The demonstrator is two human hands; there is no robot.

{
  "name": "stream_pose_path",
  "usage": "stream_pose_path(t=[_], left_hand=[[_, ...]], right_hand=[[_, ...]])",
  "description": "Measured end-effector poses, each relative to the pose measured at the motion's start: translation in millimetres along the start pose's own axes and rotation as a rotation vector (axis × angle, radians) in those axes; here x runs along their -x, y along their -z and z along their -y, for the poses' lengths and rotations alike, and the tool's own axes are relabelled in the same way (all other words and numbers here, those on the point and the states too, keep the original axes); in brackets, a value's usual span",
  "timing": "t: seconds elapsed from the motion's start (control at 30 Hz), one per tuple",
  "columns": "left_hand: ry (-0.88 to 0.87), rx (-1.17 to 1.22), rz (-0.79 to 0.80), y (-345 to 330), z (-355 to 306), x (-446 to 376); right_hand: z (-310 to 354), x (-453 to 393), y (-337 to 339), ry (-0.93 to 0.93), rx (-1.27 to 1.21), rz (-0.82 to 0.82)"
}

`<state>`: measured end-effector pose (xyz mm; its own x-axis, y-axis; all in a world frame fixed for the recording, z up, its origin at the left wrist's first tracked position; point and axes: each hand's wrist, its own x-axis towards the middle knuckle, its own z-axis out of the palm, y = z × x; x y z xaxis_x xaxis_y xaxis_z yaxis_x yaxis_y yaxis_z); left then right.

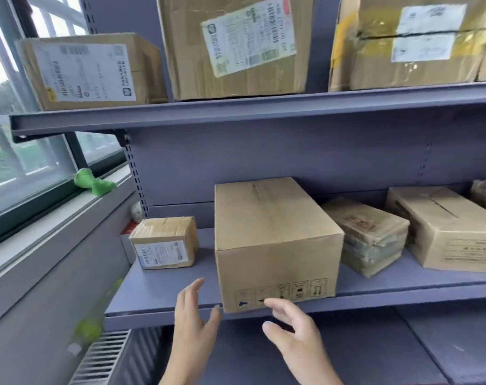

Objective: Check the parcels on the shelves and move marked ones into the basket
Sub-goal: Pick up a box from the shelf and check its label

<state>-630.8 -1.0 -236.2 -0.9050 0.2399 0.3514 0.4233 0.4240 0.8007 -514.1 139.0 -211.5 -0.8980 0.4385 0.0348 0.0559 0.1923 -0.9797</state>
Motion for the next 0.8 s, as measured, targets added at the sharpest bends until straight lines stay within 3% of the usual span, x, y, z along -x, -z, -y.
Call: stream_pose_path(t=[0.3, 0.8], left_hand=[[0.085, -0.108, 0.015, -21.6, -25.0, 14.5], [0.236, 0.115, 0.112, -35.9, -20.4, -4.7]], right_hand=[[-17.2, -4.8, 112.4, -0.085, -0.103, -0.231], [-10.0, -60.2, 112.9, -0.156, 0.111, -0.262]])
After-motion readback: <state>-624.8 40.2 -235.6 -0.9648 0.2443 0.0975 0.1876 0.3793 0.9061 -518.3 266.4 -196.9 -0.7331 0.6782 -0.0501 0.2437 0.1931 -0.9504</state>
